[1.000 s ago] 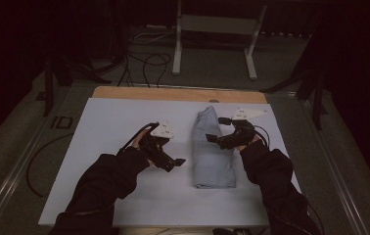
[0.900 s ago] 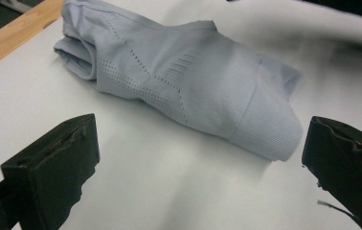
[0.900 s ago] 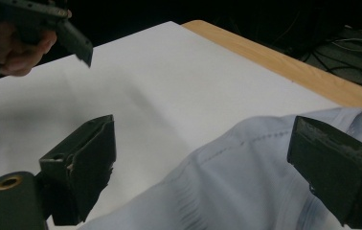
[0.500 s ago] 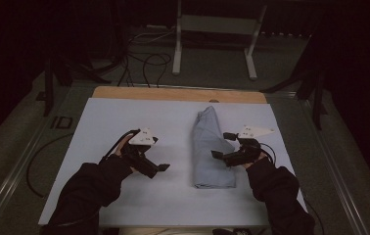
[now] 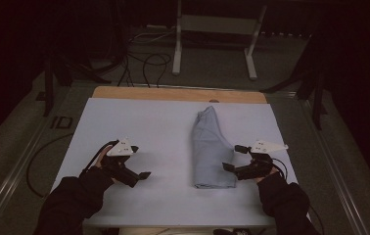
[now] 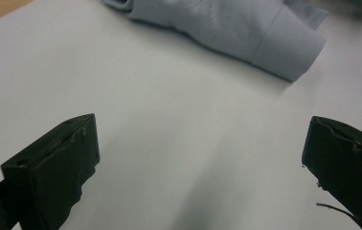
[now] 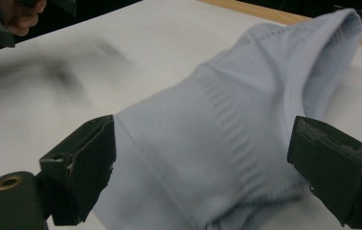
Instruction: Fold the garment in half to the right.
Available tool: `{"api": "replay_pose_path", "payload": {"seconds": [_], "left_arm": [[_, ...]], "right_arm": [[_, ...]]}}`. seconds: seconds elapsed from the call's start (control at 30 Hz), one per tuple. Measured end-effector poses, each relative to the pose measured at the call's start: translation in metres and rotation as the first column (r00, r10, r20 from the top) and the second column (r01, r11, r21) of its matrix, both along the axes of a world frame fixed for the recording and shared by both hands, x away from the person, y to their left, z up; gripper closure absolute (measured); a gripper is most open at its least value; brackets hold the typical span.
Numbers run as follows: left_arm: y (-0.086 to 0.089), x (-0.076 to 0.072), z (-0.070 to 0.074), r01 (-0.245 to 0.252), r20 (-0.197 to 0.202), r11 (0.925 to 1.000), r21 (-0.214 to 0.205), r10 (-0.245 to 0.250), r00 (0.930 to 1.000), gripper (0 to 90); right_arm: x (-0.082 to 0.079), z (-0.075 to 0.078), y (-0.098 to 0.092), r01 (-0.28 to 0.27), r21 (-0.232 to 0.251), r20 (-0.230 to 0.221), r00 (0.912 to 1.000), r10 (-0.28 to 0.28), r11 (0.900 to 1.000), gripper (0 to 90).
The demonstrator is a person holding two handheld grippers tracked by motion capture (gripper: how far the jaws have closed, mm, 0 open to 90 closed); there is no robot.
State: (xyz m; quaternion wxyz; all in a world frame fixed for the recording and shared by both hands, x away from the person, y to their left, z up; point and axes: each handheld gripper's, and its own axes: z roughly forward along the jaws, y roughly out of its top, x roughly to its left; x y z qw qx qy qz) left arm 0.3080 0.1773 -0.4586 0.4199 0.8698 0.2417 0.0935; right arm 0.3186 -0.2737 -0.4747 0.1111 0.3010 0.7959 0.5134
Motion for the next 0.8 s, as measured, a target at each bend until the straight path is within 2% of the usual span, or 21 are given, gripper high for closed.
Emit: {"api": "replay_pose_path", "payload": {"seconds": [0.27, 0.37, 0.43, 0.53, 0.67, 0.8], "left_arm": [[0.024, -0.014, -0.014, -0.049, -0.005, 0.9987, 0.01, 0.049, 0.9988, 0.1], [0.034, -0.019, -0.021, -0.072, -0.029, 0.9974, -0.005, 0.072, 0.997, 0.1], [0.039, -0.023, -0.025, -0.083, -0.027, 0.9965, -0.008, 0.083, 0.9962, 0.1], [0.048, -0.028, -0.03, -0.099, -0.027, 0.9949, -0.021, 0.098, 0.9948, 0.1], [0.061, -0.034, -0.038, -0.129, -0.051, 0.9915, -0.014, 0.128, 0.9904, 0.1], [0.069, -0.041, -0.042, -0.152, -0.052, 0.9882, -0.022, 0.151, 0.9872, 0.1]], "right_arm": [[-0.021, -0.013, -0.017, 0.04, -0.012, -0.01, 0.9991, -0.041, 0.9991, 9.4], [-0.028, -0.019, -0.021, 0.055, -0.023, -0.023, 0.9982, -0.056, 0.9982, 9.3], [-0.032, -0.022, -0.024, 0.067, -0.028, -0.025, 0.9974, -0.068, 0.9974, 9.3], [-0.039, -0.025, -0.026, 0.083, -0.036, -0.02, 0.9963, -0.084, 0.9959, 9.3], [-0.046, -0.029, -0.028, 0.092, -0.028, -0.007, 0.9957, -0.092, 0.9954, 9.3], [-0.052, -0.033, -0.028, 0.105, -0.051, 0.002, 0.9944, -0.105, 0.9931, 9.3]]}}
